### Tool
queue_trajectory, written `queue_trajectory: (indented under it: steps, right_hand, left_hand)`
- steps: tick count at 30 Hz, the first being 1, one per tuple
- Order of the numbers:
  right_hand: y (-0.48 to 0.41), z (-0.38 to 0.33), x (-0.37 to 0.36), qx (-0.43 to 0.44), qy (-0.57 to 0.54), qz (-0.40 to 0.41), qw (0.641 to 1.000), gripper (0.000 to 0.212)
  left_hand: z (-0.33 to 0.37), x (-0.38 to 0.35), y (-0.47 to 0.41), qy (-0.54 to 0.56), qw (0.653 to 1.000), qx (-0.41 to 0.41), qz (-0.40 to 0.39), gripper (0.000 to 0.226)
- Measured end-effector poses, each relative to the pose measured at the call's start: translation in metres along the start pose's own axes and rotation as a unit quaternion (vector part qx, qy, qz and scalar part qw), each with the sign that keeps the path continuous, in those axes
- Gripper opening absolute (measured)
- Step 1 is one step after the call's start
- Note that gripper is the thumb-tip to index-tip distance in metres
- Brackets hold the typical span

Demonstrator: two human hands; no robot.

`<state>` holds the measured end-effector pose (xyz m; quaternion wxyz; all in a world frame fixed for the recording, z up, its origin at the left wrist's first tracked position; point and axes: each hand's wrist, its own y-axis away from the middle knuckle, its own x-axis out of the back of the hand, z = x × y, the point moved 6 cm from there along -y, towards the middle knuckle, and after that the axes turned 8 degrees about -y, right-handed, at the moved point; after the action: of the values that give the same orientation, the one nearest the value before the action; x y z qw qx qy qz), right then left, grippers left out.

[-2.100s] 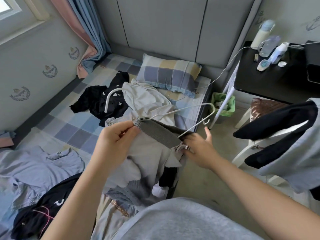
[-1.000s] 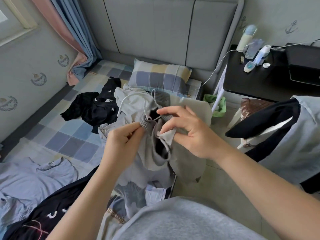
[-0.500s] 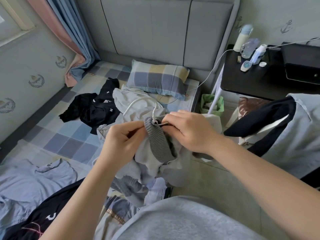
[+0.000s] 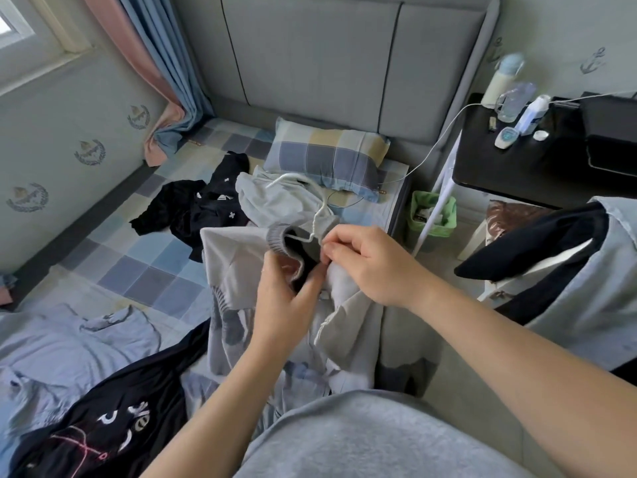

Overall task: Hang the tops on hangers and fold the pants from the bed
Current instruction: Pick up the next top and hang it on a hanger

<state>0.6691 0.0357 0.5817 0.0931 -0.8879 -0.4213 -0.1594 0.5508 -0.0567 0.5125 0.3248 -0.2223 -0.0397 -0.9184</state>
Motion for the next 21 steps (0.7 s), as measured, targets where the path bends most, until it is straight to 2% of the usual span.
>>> queue_trajectory:
  steps: [2, 5, 7, 9, 11, 15, 18, 21]
  right_hand:
    - [0.0, 0.002, -0.005, -0.009, -0.013, -0.018, 1.0, 0.022]
    - [0.001, 0.013, 0.004, -0.025, -0.021, -0.006, 0.999, 0.023]
    - [0.003, 0.023, 0.003, -0.046, 0.001, -0.033, 0.998, 0.024]
    - [0.005, 0.032, -0.008, -0.066, 0.042, -0.077, 0.994, 0.024]
    - [0.008, 0.034, -0.017, -0.067, 0.023, -0.083, 0.994, 0.023]
    - [0.015, 0.033, -0.003, -0.035, -0.111, -0.034, 0.993, 0.023]
    - [0.015, 0.047, 0.002, -0.062, -0.056, -0.027, 0.996, 0.021]
    - [0.015, 0.057, -0.006, -0.093, 0.001, -0.045, 0.995, 0.02]
  left_hand:
    - [-0.005, 0.009, -0.011, 0.027, 0.997, 0.052, 0.054, 0.018]
    - [-0.023, 0.045, -0.034, 0.105, 0.967, 0.177, 0.15, 0.023]
    - [-0.021, 0.069, -0.048, 0.105, 0.965, 0.17, 0.171, 0.016]
    - [-0.004, 0.081, -0.059, 0.019, 0.981, 0.097, 0.169, 0.017]
    - [0.013, 0.079, -0.067, -0.067, 0.987, 0.049, 0.135, 0.022]
    - [0.02, 0.067, -0.076, -0.17, 0.985, 0.028, 0.003, 0.028]
    - [0.024, 0.061, -0.071, -0.184, 0.982, 0.01, -0.036, 0.037]
    - [0.031, 0.049, -0.061, -0.116, 0.99, -0.023, -0.075, 0.04]
